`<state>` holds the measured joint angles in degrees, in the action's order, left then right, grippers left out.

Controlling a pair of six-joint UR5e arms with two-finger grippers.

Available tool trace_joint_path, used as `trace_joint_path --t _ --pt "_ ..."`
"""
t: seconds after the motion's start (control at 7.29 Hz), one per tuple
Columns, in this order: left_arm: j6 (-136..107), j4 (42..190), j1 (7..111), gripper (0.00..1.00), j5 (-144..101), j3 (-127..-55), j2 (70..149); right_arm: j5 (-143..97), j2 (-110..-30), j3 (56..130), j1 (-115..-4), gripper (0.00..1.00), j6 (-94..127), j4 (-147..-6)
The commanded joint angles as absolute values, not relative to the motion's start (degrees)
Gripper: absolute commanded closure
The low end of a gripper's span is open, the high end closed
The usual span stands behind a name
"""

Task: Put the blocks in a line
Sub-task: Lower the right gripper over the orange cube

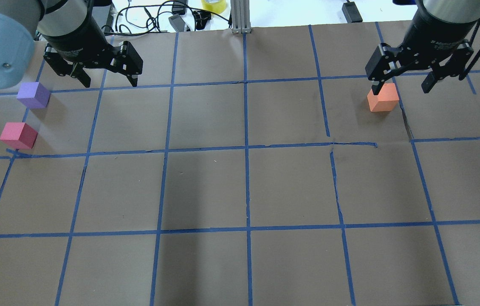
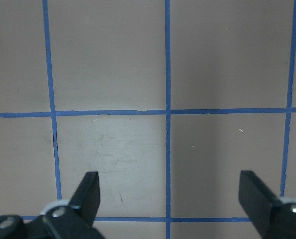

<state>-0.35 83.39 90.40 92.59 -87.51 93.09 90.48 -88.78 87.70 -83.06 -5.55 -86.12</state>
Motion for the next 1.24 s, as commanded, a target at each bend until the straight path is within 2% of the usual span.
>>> trace_joint_path --t 0.0,0.41,1.1 --pt "-0.79 83.32 90.44 0.0 92.55 -87.45 93.25 90.79 -87.9 87.89 -81.13 0.0 -7.37 -86.48" --pt "-0.88 83.23 90.79 0.0 92.2 -87.45 93.69 91.06 -82.2 88.15 -79.38 0.0 -13.15 -96.37" --pt "-1.23 83.14 90.79 0.0 91.93 -87.36 93.95 91.05 -67.53 88.59 -75.24 0.0 -19.51 -116.87"
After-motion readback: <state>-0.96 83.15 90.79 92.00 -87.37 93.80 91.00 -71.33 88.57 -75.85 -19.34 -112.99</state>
